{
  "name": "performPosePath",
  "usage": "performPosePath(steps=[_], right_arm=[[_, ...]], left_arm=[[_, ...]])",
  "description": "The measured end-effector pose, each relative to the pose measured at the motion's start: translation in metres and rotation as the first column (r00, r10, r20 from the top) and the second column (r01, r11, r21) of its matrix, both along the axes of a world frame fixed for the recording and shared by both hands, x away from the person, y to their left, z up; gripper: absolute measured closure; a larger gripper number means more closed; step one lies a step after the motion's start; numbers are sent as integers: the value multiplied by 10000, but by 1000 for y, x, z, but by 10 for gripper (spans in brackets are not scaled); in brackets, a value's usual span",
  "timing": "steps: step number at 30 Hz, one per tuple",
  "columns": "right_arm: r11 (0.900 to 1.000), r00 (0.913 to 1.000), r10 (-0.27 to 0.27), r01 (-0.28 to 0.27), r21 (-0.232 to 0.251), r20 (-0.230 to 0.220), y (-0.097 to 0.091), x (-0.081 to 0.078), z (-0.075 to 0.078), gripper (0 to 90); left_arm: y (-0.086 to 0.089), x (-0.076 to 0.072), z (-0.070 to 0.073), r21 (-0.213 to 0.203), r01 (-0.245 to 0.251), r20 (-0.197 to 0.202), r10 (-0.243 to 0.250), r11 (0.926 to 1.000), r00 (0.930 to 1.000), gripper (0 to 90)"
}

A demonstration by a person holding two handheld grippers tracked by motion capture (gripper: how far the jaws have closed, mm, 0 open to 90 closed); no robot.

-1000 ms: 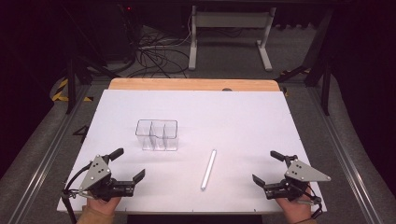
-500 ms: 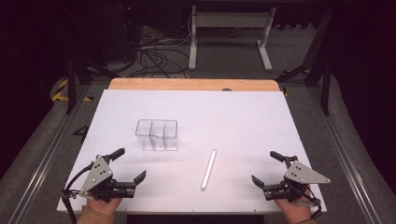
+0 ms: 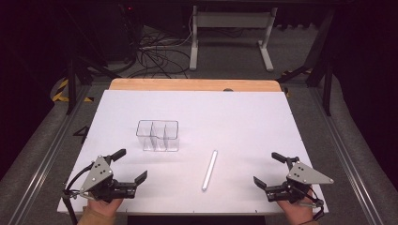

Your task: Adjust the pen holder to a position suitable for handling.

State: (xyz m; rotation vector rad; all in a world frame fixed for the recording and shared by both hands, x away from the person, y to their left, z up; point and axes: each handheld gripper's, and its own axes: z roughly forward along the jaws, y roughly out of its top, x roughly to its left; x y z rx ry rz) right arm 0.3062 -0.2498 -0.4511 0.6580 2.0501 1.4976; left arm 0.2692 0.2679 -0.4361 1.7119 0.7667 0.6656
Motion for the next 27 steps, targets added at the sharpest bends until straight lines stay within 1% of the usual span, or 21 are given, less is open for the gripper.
performPosePath(steps=[2, 4, 5, 6, 7, 8, 9, 10, 12, 13, 17, 20, 22, 23, 25, 27], right_arm=[[10000, 10000, 3, -3, -50, 76, 0, 0, 0, 0], [10000, 10000, 20, -20, -8, 67, 0, 0, 1, 0], [10000, 9999, 23, -23, 12, 103, 0, 0, 1, 0], [10000, 10000, 4, -5, 58, 86, 0, 0, 1, 0], [10000, 10000, -12, 12, 60, 75, 0, 0, 1, 0], [10000, 10000, -12, 12, 60, 75, 0, 0, 1, 0], [10000, 10000, -20, 19, 29, 34, 0, 0, 0, 0], [10000, 10000, -15, 15, 43, 9, 0, 0, 0, 1], [10000, 10000, 36, -36, 23, -33, 0, 0, 0, 1], [10000, 10000, 58, -58, 24, -36, -1, 0, 0, 2], [10000, 10000, 66, -66, 49, -49, -1, 0, 0, 1], [10000, 10000, 54, -54, 15, -47, -1, -1, 0, 1], [10000, 10000, 57, -57, 61, 18, -1, -2, 0, 1], [9999, 10000, 75, -76, 93, 34, -2, -2, 0, 1], [9999, 10000, 44, -44, 106, 20, -2, -3, 0, 1], [9999, 10000, 52, -52, 113, 2, -3, -3, 0, 2]], left_arm=[[-1, 0, 1, 241, -49, 75, 47, 9997, 10000, 16], [-1, 0, 1, 214, -44, 21, 43, 9998, 10000, 17], [-2, 0, 1, 148, -11, -11, 11, 9999, 10000, 17], [-2, 1, 3, -7, 116, -152, -117, 9999, 9998, 17], [-2, 1, 3, -7, 116, -152, -117, 9999, 9998, 16], [-2, 1, 4, -152, 185, -251, -188, 9997, 9995, 16], [-5, 3, 7, -312, 232, -443, -246, 9992, 9987, 18], [-6, 3, 9, -373, 302, -457, -319, 9988, 9984, 20], [-7, 4, 11, -343, 361, -502, -378, 9988, 9980, 20], [-10, 6, 14, -177, 418, -521, -426, 9990, 9977, 20], [-15, 9, 16, 12, 525, -597, -524, 9986, 9968, 22], [-20, 13, 20, 77, 657, -718, -650, 9978, 9953, 22], [-27, 17, 23, 39, 797, -830, -791, 9968, 9934, 22], [-27, 17, 23, 39, 797, -830, -791, 9968, 9934, 22], [-32, 20, 25, 12, 859, -931, -854, 9963, 9920, 22], [-37, 23, 26, 86, 953, -963, -941, 9954, 9909, 22]])
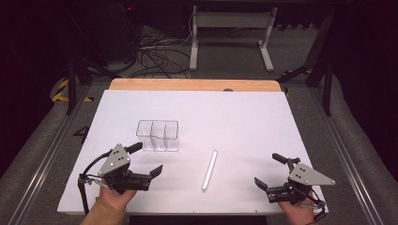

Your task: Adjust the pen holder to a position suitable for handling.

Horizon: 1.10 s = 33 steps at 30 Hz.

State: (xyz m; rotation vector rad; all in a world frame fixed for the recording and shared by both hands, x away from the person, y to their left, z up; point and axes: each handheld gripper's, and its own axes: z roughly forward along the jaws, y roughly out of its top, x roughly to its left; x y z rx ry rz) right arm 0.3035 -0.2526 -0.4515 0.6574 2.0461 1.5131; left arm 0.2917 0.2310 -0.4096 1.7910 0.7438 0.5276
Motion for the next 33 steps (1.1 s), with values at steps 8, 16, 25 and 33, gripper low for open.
performPosePath(steps=[8, 16, 25, 33], right_arm=[[10000, 10000, 35, -35, 28, -14, 0, -1, 0, 1], [9999, 9999, 109, -109, 3, 1, 0, 0, -1, 1], [9999, 9999, 155, -155, 30, -51, 1, 0, -1, 1], [9998, 9998, 189, -189, -41, -79, 1, 1, -2, 1]], left_arm=[[-18, 10, 5, -58, 178, -278, -180, 9998, 9995, 22], [-42, 17, 11, 15, 419, -534, -418, 9991, 9977, 23], [-62, 23, 15, 310, 662, -640, -641, 9973, 9959, 26], [-75, 31, 17, 49, 804, -1344, -790, 9967, 9878, 40]])
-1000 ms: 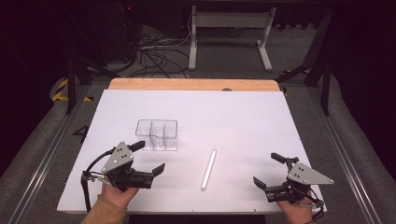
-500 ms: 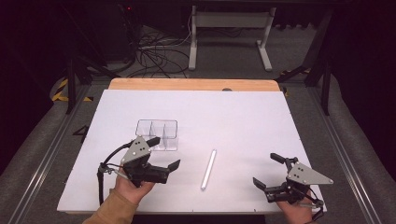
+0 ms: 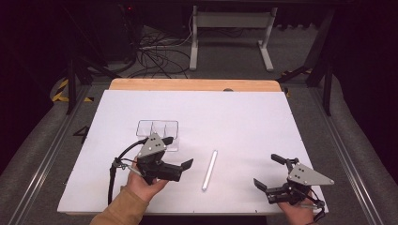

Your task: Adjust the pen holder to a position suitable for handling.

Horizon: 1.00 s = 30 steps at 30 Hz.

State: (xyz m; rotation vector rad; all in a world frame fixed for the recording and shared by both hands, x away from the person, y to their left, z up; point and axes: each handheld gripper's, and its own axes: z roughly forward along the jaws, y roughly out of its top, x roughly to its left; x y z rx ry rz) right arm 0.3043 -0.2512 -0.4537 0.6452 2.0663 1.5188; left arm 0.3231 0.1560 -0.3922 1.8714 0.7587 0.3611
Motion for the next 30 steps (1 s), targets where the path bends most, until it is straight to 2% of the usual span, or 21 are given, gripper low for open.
performPosePath(steps=[3, 7, 10, 12, 13, 14, 15, 16, 18, 20, 21, 22, 23, 24, 26, 27, 30], right_arm=[[10000, 10000, 12, -12, 1, -7, 0, 0, 0, 1], [10000, 10000, 18, -18, 79, -48, -1, 0, 0, 1], [9999, 10000, 19, -19, 102, -48, -1, 0, 0, 1], [9999, 10000, 32, -32, 110, -32, -1, 0, 0, 1], [9999, 10000, 31, -30, 97, -35, -1, 0, 0, 1], [10000, 10000, 40, -39, 91, -37, -1, 0, 0, 1], [9999, 10000, 29, -29, 115, -72, -1, 0, 0, 1], [9999, 10000, 32, -31, 125, -83, 0, 0, 0, 1], [9999, 9999, 73, -71, 149, -103, 0, 0, 0, 1], [9999, 9999, 90, -89, 103, -98, 0, 0, 0, 1], [9999, 9999, 84, -83, 144, -115, 0, 0, 0, 1], [9999, 9999, 84, -83, 144, -115, 0, 0, 0, 1], [9998, 9999, 77, -75, 164, -117, 0, 0, 0, 1], [9998, 9999, 76, -74, 170, -124, 0, 0, 0, 1], [9998, 9999, 73, -71, 172, -129, -1, 0, 0, 1], [9998, 9999, 78, -75, 181, -133, -1, 0, 0, 1], [9998, 9999, 98, -95, 193, -135, -1, 0, 0, 1]], left_arm=[[-6, 1, 3, -52, 133, -143, -133, 9999, 9998, 42], [-11, 1, 4, 192, 242, -229, -238, 9995, 9995, 58], [-11, 2, 4, 297, 218, -415, -206, 9993, 9989, 75], [-12, 4, 4, 209, 166, -706, -151, 9996, 9974, 89], [-13, 5, 6, -6, 161, -1177, -160, 9999, 9929, 100], [-14, 6, 7, -94, 91, -1446, -104, 9999, 9894, 105], [-14, 6, 7, -94, 91, -1446, -104, 9999, 9894, 114], [-14, 8, 9, -232, 141, -1823, -181, 9996, 9831, 128], [-15, 10, 11, -304, 144, -2160, -206, 9994, 9762, 157], [-16, 12, 11, -264, 152, -2246, -207, 9995, 9742, 171], [-19, 14, 12, -118, 55, -2459, -82, 9999, 9693, 176], [-19, 14, 12, -118, 55, -2459, -82, 9999, 9693, 183], [-20, 16, 12, -46, 13, -2609, -25, 10000, 9654, 188], [-23, 19, 12, 123, -28, -2851, 61, 9999, 9585, 191], [-25, 20, 12, 204, -27, -2926, 86, 9998, 9562, 195], [-29, 22, 12, 478, -75, -3094, 219, 9988, 9507, 197], [-35, 25, 13, 929, -116, -3335, 421, 9956, 9418, 202]])
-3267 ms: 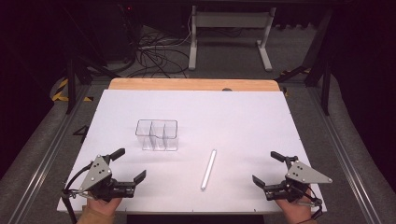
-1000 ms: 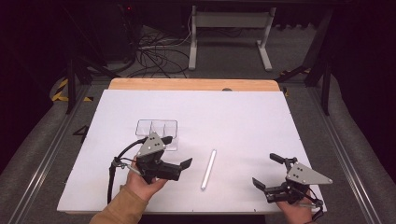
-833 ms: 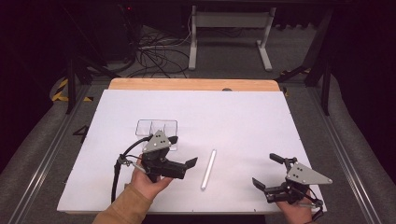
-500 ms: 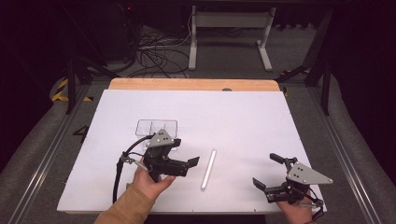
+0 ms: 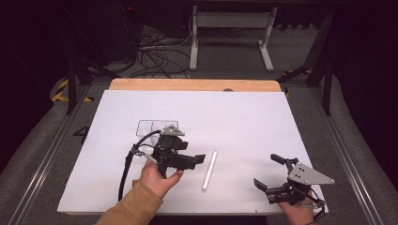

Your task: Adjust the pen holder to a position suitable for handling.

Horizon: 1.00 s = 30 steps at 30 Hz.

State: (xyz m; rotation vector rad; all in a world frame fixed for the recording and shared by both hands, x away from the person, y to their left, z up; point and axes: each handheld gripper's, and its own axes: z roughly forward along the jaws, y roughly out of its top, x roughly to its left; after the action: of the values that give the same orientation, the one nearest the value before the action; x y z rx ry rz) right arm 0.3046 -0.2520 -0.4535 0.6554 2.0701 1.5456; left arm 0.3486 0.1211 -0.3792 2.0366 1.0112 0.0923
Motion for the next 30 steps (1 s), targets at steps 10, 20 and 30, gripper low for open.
performPosePath(steps=[10, 20, 30], right_arm=[[10000, 10000, 27, -27, 7, -37, 0, 0, 0, 1], [10000, 10000, 47, -47, -15, -34, 0, 0, 0, 1], [9999, 9999, 105, -105, 13, 10, -1, 0, 0, 1]], left_arm=[[-15, 7, -1, 1072, -58, -341, 95, 9942, 9994, 215], [-23, 18, -8, 1134, 64, -1538, 112, 9935, 9880, 327], [-31, 30, -19, 1124, 280, -2543, 16, 9933, 9671, 389]])
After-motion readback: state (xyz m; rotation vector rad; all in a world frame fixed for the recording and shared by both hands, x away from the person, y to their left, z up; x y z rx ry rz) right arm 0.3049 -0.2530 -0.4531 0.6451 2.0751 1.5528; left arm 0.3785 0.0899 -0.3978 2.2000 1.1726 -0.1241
